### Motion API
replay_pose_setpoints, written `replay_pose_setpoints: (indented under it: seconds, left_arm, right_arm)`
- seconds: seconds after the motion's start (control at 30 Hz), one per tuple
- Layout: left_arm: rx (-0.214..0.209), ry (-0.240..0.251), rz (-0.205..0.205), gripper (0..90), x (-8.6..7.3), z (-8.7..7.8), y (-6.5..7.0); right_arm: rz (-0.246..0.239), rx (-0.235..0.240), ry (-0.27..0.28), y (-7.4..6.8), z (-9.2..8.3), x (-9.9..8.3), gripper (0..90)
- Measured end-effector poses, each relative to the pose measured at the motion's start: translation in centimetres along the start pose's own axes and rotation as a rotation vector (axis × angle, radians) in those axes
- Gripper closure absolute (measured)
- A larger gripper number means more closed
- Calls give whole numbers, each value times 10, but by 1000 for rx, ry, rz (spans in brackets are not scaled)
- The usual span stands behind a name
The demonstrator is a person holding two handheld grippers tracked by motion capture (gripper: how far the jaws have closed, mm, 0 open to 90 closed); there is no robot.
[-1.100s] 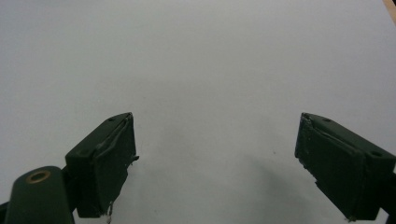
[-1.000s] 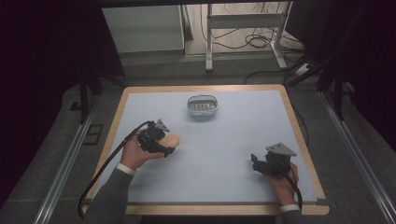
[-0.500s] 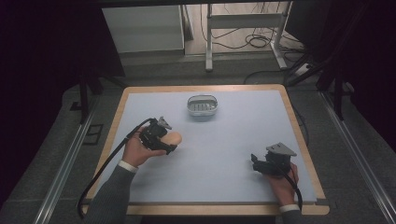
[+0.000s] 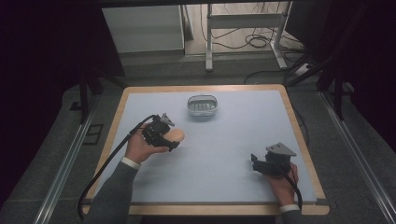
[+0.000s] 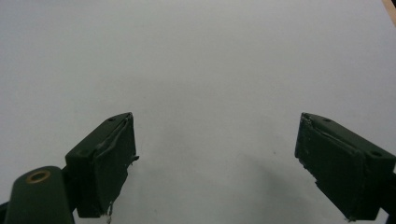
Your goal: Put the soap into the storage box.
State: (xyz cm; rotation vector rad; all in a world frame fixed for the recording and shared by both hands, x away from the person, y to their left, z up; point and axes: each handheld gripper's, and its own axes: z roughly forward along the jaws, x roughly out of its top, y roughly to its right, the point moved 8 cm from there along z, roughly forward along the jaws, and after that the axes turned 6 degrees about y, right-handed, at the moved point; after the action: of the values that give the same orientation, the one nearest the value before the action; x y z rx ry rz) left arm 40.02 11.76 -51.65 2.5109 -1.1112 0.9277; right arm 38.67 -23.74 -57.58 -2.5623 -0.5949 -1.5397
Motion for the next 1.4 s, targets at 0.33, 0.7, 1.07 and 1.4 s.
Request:
replay_pose_setpoints:
  seconds: [0.33, 0.7, 1.07, 1.4]
  left_arm:
    - [6, -2, 8, 325, 10, 2, -2]
    - [3, -3, 14, 326, 17, 6, -3]
    - [13, -17, 25, 326, 25, 10, -6]
    - [6, -21, 29, 327, 35, 16, -9]
  right_arm:
    - [1, 0, -2, 0, 0, 0, 126]
    - [0, 0, -2, 0, 0, 0, 126]
    - [-3, 0, -3, -1, 0, 0, 126]
    - [-5, 0, -3, -1, 0, 0, 126]
